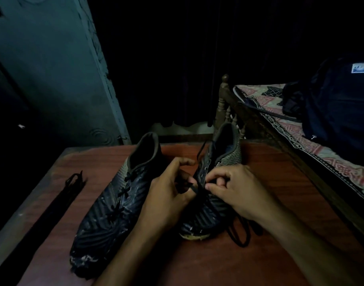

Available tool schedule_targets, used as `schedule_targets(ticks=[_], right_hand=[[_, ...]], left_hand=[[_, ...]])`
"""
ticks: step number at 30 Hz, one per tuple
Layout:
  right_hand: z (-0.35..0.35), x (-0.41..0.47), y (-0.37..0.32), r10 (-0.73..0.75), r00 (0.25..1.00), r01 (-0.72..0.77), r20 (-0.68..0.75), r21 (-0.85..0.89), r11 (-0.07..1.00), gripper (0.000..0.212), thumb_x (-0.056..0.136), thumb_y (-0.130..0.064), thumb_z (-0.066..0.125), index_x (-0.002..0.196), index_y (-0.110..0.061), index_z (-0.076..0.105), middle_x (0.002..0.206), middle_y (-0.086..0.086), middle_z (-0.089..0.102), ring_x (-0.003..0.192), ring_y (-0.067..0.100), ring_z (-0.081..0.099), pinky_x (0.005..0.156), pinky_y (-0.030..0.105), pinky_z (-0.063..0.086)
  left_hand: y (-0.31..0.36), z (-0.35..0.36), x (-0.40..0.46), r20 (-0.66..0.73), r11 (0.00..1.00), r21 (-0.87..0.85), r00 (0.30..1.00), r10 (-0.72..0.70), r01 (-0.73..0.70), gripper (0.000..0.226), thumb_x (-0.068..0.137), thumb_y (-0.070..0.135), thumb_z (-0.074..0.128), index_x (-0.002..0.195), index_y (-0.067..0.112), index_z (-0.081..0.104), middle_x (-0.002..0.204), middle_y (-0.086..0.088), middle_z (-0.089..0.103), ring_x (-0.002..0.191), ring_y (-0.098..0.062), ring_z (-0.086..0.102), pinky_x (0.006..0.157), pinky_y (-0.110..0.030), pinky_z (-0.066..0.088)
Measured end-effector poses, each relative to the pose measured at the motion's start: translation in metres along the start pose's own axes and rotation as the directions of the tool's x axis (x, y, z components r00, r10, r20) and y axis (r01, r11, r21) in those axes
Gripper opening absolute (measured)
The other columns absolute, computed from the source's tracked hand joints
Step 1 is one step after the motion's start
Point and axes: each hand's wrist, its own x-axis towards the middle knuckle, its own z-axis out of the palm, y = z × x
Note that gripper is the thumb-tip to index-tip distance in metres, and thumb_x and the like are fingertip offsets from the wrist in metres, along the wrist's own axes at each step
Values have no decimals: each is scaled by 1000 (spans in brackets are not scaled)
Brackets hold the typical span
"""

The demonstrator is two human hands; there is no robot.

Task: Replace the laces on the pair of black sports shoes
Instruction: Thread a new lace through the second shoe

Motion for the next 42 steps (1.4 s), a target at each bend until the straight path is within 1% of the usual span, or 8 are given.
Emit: schedule_targets(ticks=[14, 22, 25, 28, 32, 38, 40, 42], right_hand=[[3, 1, -1, 12, 1000, -12, -6, 81, 997, 23, 82, -27, 82, 71, -41, 68, 56, -11, 56, 46, 0, 49, 52, 16, 34], [5, 0, 0, 1, 1000, -1, 3, 93, 996, 21, 84, -25, 80, 71, -36, 68, 54, -8, 51, 43, 3, 42, 48, 17, 31], [5, 0, 0, -32, 999, 32, 8, 21, 999, 15, 86, -29, 76, 74, -32, 67, 55, -7, 53, 48, 3, 48, 50, 22, 37], [3, -1, 0, -54, 999, 54, 3, 26, 998, 19, 87, -26, 74, 72, -29, 63, 54, -2, 56, 45, 5, 47, 50, 16, 35], [2, -1, -2, -57, 998, 59, -21, 125, 990, 14, 79, -15, 75, 71, -21, 66, 52, 9, 56, 42, 7, 41, 49, 12, 33], [-13, 3, 12, -21, 1000, 17, 7, 315, 949, 14, 75, -7, 75, 70, -16, 65, 60, -1, 57, 52, 6, 45, 53, 21, 36], [-21, 6, 17, -48, 999, 37, 18, 394, 918, 13, 70, -15, 74, 70, -12, 61, 73, -1, 67, 56, 7, 50, 53, 20, 38], [-26, 9, 21, -30, 999, 35, -19, 589, 807, 22, 67, -18, 69, 71, -6, 52, 92, 9, 74, 64, 26, 56, 56, 22, 46]], left_hand=[[-5, 1, 3, -20, 1000, 11, 1000, 1, -1, 43, 90, 9, 77, 121, 35, 63, 89, 16, 73, 80, 0, 69, 73, -16, 53], [-8, 4, 5, -79, 999, -34, 997, -19, 16, 47, 80, 5, 85, 99, 44, 67, 81, 12, 76, 77, -1, 72, 72, -19, 56], [-7, 2, 6, -58, 1000, -23, 998, -2, 1, 46, 81, 6, 85, 97, 45, 67, 85, 16, 75, 79, 4, 70, 73, -12, 52], [-12, 0, 7, -37, 998, -61, 999, 5, -7, 47, 83, -1, 79, 106, 40, 70, 100, 13, 73, 95, -1, 69, 81, -16, 52], [-15, 1, 7, 18, 999, -40, 1000, 6, -6, 62, 81, -15, 65, 116, 36, 68, 114, 14, 72, 108, -6, 68, 90, -27, 55], [-17, 1, 7, 42, 997, -71, 999, -11, 14, 63, 82, -15, 61, 114, 39, 67, 114, 15, 72, 109, -4, 68, 89, -22, 53], [-18, 3, 7, 36, 997, -72, 999, -10, 13, 62, 81, -14, 62, 115, 37, 67, 114, 15, 72, 109, -6, 67, 89, -24, 54], [-20, 4, 8, 15, 998, -60, 1000, -21, 21, 60, 81, -12, 64, 116, 36, 68, 113, 14, 71, 107, -6, 67, 89, -27, 56]])
